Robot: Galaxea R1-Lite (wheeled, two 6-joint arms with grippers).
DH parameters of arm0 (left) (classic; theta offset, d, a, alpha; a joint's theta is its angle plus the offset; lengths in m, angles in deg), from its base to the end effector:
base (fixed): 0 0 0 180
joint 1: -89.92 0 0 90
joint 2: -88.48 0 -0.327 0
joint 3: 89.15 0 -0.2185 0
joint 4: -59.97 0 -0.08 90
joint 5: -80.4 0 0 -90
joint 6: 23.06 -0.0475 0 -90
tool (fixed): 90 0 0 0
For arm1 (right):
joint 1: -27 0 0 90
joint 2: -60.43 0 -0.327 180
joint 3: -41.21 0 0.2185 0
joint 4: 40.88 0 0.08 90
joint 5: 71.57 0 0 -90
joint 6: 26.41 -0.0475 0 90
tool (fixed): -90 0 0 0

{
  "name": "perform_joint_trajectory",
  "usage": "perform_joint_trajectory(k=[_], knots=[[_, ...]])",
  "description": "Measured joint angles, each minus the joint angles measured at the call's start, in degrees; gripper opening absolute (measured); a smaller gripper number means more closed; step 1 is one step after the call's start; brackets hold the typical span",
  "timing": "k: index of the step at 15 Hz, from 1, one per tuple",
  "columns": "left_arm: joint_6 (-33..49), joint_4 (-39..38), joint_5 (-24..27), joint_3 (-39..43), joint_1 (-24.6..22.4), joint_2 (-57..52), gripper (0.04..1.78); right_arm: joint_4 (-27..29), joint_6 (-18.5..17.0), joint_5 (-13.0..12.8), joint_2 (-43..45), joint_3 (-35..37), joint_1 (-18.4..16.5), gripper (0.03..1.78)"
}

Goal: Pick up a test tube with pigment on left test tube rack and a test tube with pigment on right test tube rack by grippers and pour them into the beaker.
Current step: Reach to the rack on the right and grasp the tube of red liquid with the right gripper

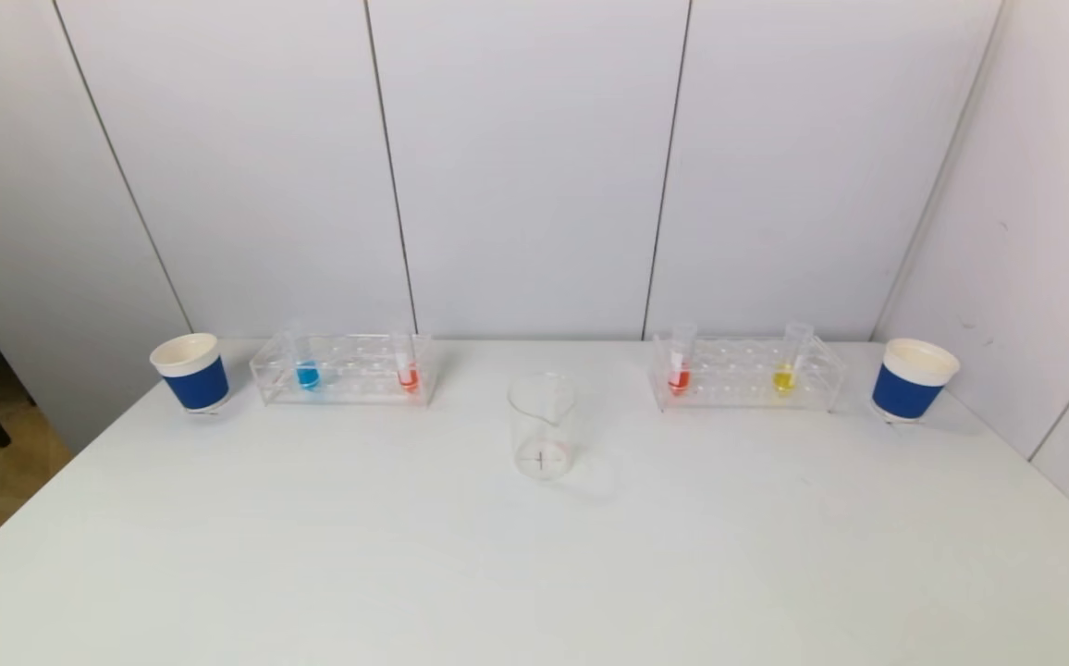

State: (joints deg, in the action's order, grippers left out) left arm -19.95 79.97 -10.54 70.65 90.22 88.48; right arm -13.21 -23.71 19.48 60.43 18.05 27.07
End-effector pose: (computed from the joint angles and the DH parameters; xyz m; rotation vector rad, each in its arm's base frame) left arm 0.0056 0.0008 0.0759 -0.0543 -0.0038 0.0111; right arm 0.0010 0.0009 0.0759 -0.0464 0.0782 0.0214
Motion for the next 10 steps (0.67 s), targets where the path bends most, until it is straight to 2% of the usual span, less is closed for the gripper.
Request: perform_joint_trajectory(k=[10], knots=[[0.0,-0.01,0.0,0.0,0.0,0.0,1.76,0.06,-0.09,0.05,0.0,-0.05,0.0,1.77]])
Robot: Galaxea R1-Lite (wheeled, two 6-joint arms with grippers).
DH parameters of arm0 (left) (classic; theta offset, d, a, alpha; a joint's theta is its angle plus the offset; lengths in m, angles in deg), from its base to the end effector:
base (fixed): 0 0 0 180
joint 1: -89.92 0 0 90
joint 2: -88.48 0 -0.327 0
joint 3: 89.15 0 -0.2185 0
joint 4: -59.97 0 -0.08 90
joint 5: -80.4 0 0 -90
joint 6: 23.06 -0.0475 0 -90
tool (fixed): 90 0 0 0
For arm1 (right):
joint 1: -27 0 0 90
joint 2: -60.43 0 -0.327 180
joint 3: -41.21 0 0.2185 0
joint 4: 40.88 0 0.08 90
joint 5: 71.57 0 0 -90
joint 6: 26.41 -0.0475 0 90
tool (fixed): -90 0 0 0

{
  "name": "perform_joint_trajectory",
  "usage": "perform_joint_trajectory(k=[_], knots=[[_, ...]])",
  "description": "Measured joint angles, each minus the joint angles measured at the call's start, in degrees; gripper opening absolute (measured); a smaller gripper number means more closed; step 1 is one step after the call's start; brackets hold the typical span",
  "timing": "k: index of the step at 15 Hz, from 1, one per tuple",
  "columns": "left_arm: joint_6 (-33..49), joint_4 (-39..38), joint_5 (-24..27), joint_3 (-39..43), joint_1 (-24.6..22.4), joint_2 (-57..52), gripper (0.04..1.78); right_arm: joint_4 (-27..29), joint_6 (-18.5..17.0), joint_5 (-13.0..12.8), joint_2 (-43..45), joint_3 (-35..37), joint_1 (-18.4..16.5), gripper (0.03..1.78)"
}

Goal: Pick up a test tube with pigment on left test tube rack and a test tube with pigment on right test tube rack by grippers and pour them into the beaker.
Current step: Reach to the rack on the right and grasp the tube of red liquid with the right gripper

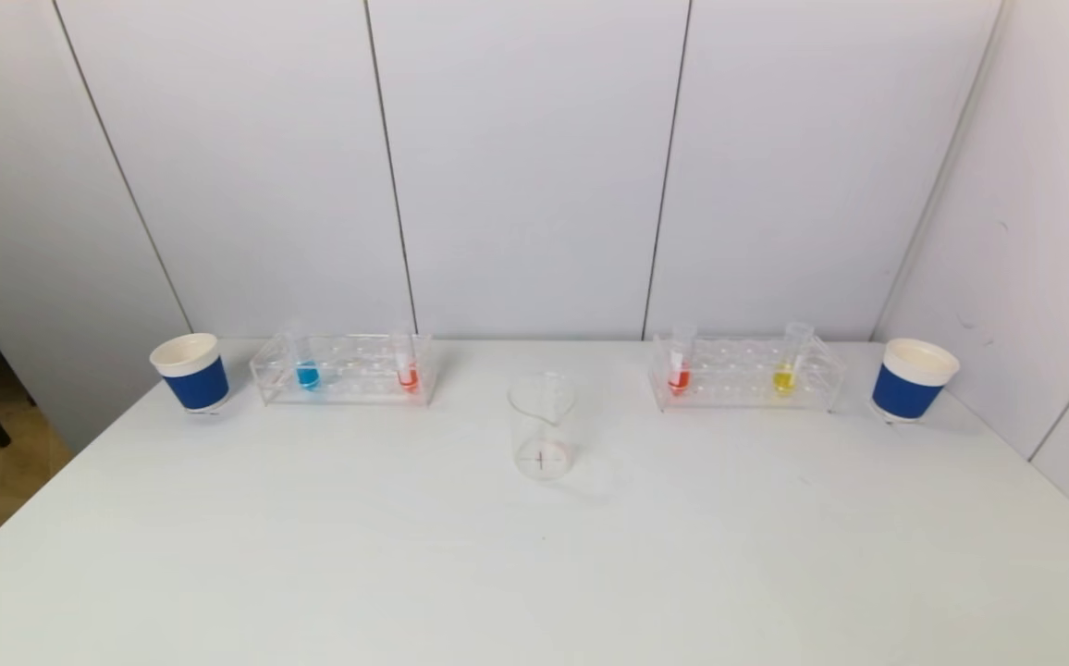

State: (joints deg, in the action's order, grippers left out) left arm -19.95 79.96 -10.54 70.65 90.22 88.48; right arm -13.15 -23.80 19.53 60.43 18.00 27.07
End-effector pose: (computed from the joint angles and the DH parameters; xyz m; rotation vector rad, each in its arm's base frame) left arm 0.0056 0.0008 0.0759 -0.0543 -0.0040 0.0111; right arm 0.0009 0.0009 0.0761 -0.0448 0.0784 0.0222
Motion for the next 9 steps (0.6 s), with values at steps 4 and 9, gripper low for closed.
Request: perform_joint_trajectory(k=[4,9], knots=[[0.02,0.0,0.01,0.0,0.0,0.0,1.76,0.0,0.02,-0.05,0.0,0.0,0.0,1.77],[0.0,0.0,0.0,0.0,-0.01,0.0,1.76,-0.09,0.23,-0.2,0.0,0.09,0.02,1.77]])
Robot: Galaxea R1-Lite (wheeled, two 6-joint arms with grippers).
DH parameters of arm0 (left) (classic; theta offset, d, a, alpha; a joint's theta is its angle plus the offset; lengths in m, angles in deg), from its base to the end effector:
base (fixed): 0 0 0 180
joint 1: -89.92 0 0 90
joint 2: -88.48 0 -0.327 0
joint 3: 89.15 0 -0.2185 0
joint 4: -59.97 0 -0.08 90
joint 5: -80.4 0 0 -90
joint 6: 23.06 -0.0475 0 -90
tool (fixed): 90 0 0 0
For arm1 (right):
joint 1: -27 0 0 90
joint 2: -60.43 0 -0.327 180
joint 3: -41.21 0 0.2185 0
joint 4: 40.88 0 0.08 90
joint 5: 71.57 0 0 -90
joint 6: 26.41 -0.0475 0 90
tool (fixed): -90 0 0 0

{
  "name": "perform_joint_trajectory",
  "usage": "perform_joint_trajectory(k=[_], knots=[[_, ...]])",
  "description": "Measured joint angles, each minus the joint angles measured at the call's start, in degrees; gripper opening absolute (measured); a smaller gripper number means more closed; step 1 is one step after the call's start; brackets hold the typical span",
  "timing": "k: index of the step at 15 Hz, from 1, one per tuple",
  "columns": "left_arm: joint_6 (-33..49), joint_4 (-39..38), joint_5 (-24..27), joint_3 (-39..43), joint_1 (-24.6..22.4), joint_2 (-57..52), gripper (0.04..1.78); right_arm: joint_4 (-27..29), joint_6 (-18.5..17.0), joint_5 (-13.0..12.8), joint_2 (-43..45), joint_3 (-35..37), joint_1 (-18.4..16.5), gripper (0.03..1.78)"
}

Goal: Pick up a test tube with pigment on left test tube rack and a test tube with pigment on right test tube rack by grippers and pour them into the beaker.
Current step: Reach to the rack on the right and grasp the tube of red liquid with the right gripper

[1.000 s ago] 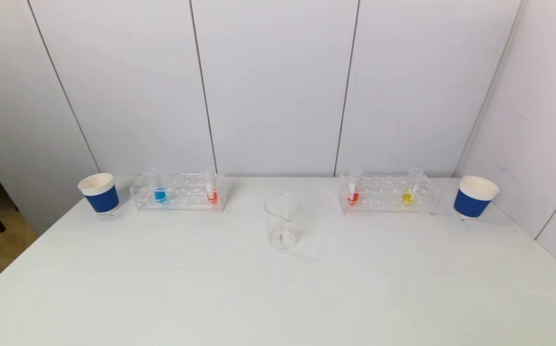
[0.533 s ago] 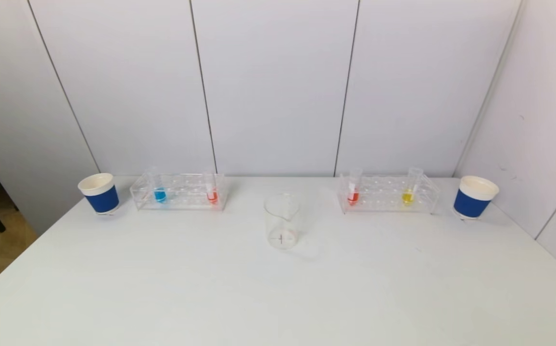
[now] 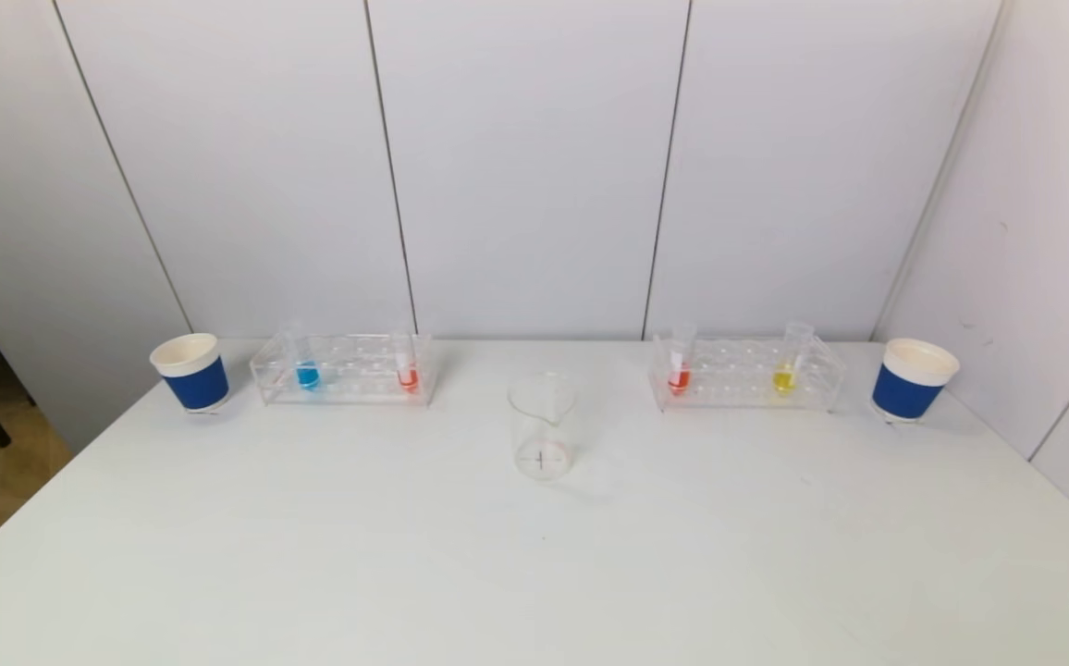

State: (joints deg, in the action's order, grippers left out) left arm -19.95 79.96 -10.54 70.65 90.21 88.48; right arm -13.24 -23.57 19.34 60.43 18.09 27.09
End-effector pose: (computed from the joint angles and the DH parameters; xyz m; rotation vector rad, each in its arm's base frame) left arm 0.0056 0.0008 0.0759 -0.0543 -0.0040 0.0112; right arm 0.0010 0.0008 0.0757 -0.0490 0.0784 0.0194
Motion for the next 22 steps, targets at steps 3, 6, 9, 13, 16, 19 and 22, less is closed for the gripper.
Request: perform_joint_trajectory(k=[3,6,9,13,16,19,22], knots=[[0.0,0.0,0.0,0.0,0.0,0.0,1.76,-0.17,0.24,-0.05,0.0,-0.3,-0.02,1.77],[0.02,0.01,0.0,0.0,0.0,0.0,1.76,0.79,0.07,0.0,-0.1,-5.35,-0.02,1.77],[0.0,0.0,0.0,0.0,0.01,0.0,1.76,4.22,0.43,0.11,-1.76,-14.38,-0.02,1.77],[0.02,0.04,0.01,0.0,0.0,0.0,1.76,5.84,0.79,0.3,-7.55,-23.63,0.04,1.77],[0.02,0.0,0.0,0.0,0.0,0.0,1.76,5.73,0.9,0.41,-13.19,-29.03,0.06,1.77],[0.0,0.01,0.01,0.0,0.01,0.0,1.76,5.27,0.9,0.67,-19.15,-32.8,0.09,1.77],[0.0,0.0,-0.02,0.0,0.0,0.0,1.76,4.85,0.96,1.6,-25.03,-35.26,0.23,1.77]])
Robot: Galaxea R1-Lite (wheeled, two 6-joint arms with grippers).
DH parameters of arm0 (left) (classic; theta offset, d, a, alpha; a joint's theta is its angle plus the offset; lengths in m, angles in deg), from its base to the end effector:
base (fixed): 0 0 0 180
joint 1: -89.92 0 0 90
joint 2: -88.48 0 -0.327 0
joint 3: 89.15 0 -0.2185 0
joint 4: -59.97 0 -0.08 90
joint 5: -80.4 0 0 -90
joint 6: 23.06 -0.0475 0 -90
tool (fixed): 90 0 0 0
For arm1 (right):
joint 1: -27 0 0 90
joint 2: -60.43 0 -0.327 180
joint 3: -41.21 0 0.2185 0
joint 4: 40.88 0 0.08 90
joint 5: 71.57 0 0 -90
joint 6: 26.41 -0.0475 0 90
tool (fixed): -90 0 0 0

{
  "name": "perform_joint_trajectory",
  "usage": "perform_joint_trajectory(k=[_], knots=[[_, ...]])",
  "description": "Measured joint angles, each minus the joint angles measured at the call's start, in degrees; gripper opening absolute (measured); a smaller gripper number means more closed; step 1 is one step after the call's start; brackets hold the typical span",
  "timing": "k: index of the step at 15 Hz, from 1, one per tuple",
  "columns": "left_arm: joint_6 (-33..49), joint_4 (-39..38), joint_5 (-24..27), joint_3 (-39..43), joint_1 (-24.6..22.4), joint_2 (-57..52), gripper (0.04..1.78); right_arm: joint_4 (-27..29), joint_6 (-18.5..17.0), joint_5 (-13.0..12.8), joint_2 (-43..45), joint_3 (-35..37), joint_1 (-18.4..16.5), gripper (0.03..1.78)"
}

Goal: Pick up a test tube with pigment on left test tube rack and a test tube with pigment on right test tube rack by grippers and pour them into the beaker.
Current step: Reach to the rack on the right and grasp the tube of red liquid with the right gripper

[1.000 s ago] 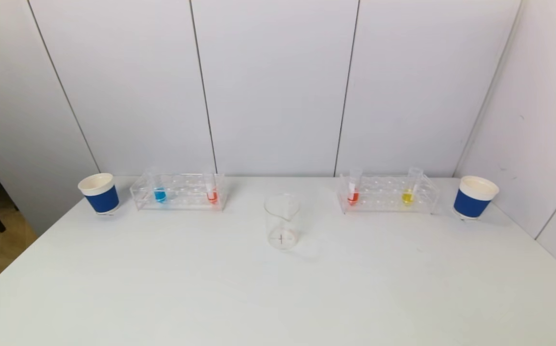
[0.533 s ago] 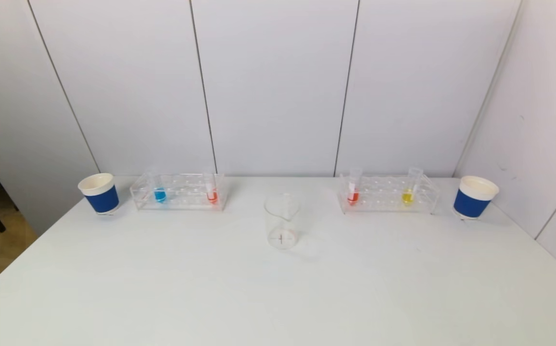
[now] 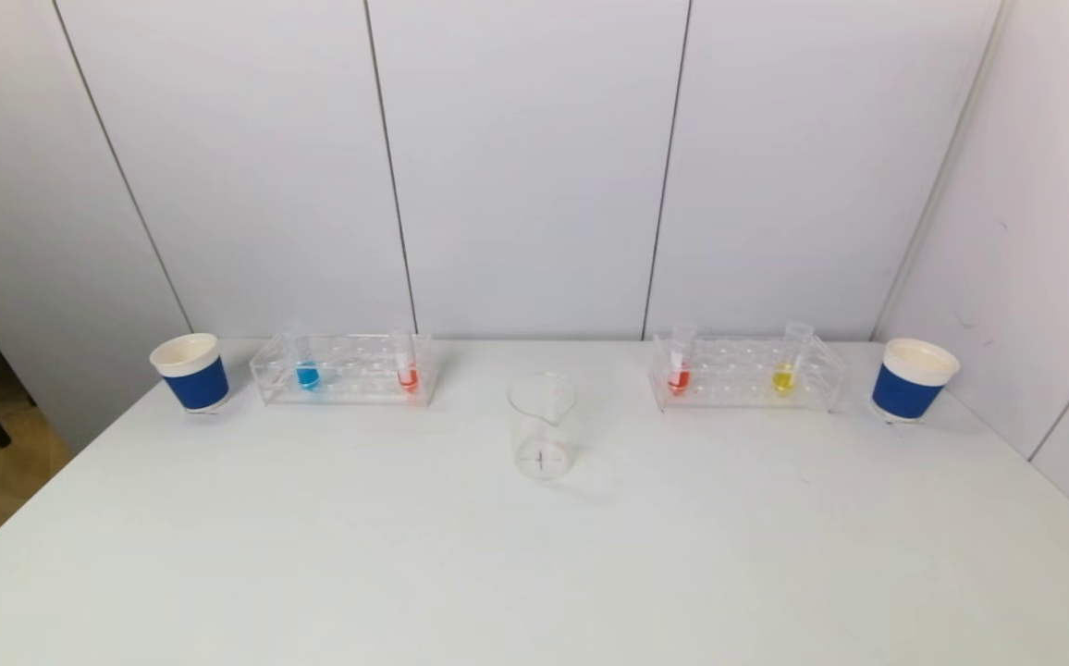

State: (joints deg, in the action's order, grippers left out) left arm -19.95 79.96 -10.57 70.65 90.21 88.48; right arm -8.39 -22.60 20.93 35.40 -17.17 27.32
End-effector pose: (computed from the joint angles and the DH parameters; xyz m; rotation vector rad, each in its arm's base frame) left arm 0.0056 0.0008 0.0759 -0.0543 -0.0040 0.0118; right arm 0.0137 0.0021 0.2604 -0.0668 -0.0166 0.0487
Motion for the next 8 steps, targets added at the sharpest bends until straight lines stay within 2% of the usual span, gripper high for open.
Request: perform_joint_trajectory(k=[6,8], knots=[[0.02,0.0,0.02,0.0,0.0,0.0,1.76,-1.0,0.49,7.19,-11.57,-8.0,0.27,1.77],[0.02,0.0,0.04,0.0,-0.02,0.0,1.76,-2.32,1.1,8.41,-15.48,-10.51,0.27,1.77]])
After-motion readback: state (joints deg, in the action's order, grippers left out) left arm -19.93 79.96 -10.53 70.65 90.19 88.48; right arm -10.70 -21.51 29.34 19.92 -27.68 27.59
